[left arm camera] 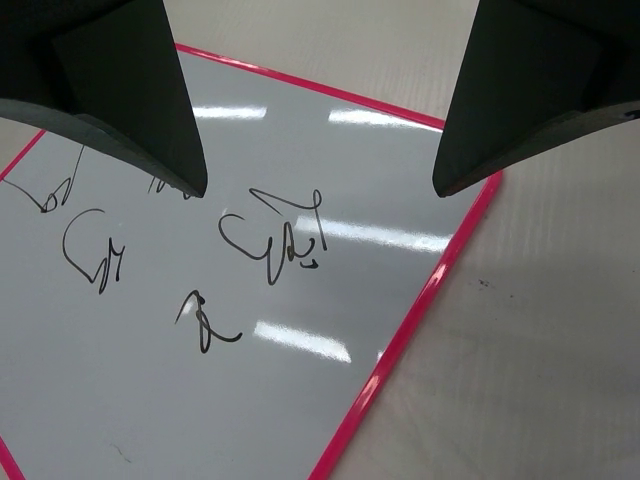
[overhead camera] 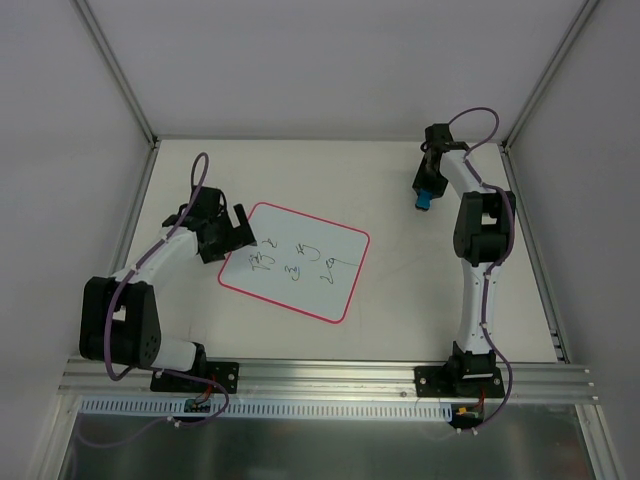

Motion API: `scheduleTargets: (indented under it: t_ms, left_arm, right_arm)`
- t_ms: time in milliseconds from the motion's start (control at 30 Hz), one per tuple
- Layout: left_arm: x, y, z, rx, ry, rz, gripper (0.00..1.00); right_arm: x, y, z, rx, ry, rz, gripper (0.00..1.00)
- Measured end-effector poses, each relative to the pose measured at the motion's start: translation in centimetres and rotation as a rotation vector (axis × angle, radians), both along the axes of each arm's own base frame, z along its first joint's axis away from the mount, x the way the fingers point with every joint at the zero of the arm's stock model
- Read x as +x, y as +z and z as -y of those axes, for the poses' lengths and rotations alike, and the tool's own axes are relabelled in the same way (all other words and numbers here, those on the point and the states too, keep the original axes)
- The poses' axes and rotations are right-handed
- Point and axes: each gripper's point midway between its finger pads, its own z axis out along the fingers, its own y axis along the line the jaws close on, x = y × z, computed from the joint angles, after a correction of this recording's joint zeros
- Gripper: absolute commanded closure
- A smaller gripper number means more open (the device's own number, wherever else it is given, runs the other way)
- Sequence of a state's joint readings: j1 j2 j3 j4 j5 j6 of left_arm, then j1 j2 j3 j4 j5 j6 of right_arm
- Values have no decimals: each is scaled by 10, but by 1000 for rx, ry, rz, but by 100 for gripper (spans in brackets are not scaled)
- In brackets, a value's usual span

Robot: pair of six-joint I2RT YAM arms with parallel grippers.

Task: Erase the whiteboard

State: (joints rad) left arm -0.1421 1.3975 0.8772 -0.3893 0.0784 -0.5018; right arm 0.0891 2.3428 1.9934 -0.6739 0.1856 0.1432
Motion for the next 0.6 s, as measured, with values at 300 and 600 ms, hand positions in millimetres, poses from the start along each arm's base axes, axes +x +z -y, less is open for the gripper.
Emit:
scheduleTargets:
  t_ms: [300,600]
  left_arm:
    - [4,-5,-9,-2,26,-23,6]
    - [12,-24,-16,5,50,-101,14]
  right_arm:
    - [0,0,-2,6,-2,2,90]
    - [-37,9,-44,-10,136,-18,93]
